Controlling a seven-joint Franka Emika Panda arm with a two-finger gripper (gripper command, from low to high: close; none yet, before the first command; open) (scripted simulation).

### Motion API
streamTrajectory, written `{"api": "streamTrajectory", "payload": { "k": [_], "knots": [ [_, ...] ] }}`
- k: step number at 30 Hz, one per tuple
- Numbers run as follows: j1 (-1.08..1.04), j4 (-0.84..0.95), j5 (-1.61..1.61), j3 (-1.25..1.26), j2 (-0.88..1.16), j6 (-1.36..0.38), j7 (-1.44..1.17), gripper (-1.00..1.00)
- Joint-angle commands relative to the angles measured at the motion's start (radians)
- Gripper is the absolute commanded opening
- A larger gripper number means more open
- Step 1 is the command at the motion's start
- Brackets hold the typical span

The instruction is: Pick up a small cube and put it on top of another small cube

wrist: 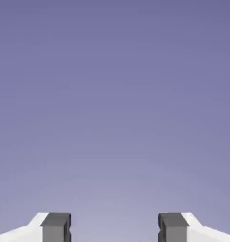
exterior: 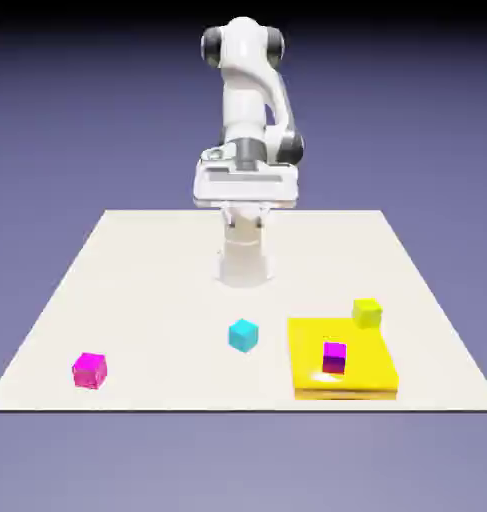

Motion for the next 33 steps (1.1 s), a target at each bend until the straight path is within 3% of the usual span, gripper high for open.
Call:
{"api": "streamTrajectory", "payload": {
  "k": [1,17,19,25,26,33],
  "knots": [
    [-0.017,0.009,0.015,0.010,0.036,-0.038,0.019,0.00],
    [-0.286,0.154,0.261,0.166,0.616,-0.639,0.315,0.00],
    [-0.293,0.158,0.268,0.170,0.631,-0.654,0.323,0.00],
    [-0.278,0.133,0.307,0.190,0.817,-0.443,0.293,0.00],
    [-0.278,0.133,0.307,0.190,0.817,-0.443,0.293,-1.00],
    [-0.322,0.189,0.276,0.167,0.646,-0.661,0.353,-1.00]
  ]
}}
